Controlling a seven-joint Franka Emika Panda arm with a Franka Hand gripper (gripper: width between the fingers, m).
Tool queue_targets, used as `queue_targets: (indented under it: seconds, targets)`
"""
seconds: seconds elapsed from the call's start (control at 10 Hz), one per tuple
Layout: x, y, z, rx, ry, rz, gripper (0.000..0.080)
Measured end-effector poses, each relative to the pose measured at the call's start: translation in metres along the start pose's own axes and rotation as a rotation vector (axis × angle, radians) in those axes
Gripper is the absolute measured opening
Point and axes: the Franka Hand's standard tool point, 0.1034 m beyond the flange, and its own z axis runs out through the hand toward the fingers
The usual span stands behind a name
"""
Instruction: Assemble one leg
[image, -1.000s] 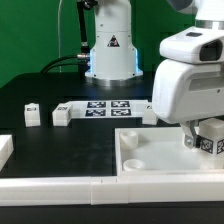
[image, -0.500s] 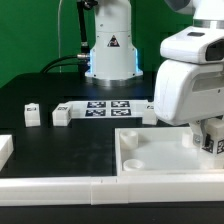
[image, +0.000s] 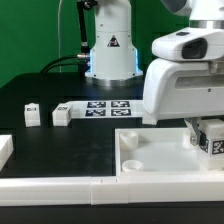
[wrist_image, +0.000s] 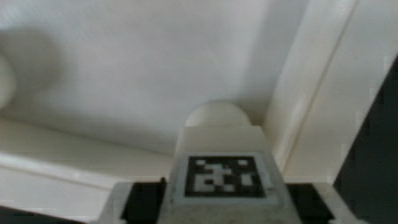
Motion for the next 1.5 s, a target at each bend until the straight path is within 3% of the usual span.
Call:
queue_targets:
  seconds: [0.3,0.7,1.0,1.1,1.2,1.3,1.5]
  targets:
    - [0.0012,-0.0015,0.0002,0.027,0.01,0.377,0.0288]
    - [0.0009,-0.0056,0.0002,0.024,0.017,0.869,0.0288]
    - [0.0009,-0.006,0.0001,0.043,0.006,1.08,0.0288]
    - [0.0009,-0.0061,0.0001,0.043,0.006,1.037,0.0461]
    - [0.0009,-0.0064,0.0,0.043,0.007,0.999,0.0461]
    - [0.0004,-0.0076,-0.0006,0.043,0.003,0.996,0.0599]
    - [0.0007,-0.0067,-0.0019,0.04,0.006,0.742,0.0638]
